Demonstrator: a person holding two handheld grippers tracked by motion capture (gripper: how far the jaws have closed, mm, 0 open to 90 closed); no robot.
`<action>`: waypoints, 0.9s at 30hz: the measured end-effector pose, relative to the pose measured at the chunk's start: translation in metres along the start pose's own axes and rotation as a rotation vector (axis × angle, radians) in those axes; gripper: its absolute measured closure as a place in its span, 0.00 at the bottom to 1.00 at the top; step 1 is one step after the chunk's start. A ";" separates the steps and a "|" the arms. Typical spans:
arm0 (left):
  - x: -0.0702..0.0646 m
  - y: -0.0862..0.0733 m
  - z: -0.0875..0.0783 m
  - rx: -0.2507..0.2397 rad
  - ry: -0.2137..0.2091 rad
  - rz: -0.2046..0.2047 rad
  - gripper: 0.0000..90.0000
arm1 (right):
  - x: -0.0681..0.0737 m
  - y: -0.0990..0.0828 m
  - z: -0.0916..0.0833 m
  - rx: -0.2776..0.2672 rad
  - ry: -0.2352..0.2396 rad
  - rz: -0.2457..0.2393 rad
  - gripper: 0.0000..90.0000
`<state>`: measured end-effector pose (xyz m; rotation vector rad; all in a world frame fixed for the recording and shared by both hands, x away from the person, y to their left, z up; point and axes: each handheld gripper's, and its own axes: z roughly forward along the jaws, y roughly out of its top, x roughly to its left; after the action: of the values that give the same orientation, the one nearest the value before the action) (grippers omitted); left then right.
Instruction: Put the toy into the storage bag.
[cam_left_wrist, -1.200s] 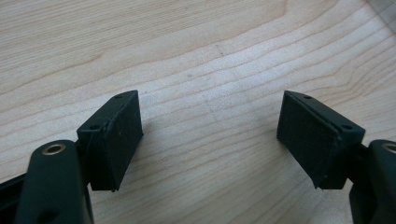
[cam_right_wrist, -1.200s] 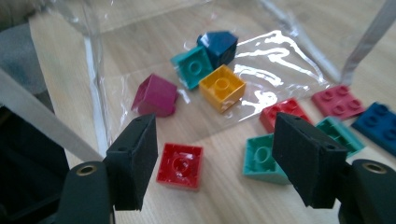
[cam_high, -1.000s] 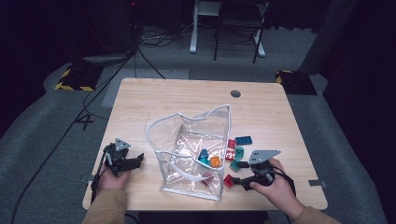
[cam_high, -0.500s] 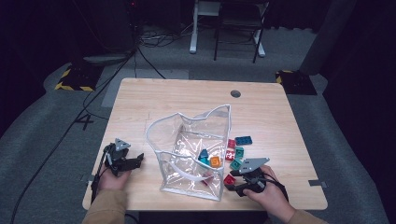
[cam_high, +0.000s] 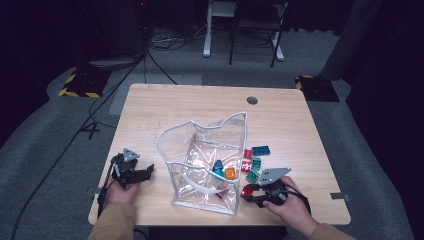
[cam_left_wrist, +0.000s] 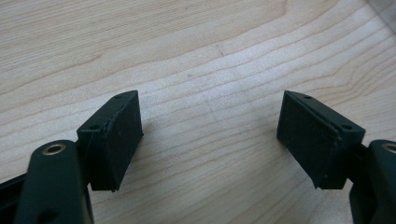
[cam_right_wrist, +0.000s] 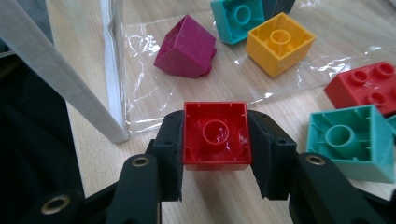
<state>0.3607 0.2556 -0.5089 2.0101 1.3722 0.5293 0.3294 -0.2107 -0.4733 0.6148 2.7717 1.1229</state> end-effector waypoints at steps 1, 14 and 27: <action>0.000 0.000 0.000 0.000 0.000 0.000 0.25 | 0.000 0.001 -0.002 -0.003 -0.001 -0.001 0.66; 0.000 0.000 0.000 0.000 0.000 0.000 0.25 | -0.005 0.022 -0.041 -0.042 -0.023 -0.003 0.66; 0.000 0.000 0.000 -0.002 0.001 -0.001 0.25 | -0.015 0.044 -0.076 -0.101 -0.033 0.024 0.66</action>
<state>0.3608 0.2555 -0.5091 2.0077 1.3719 0.5313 0.3409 -0.2370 -0.3893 0.6503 2.6679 1.2364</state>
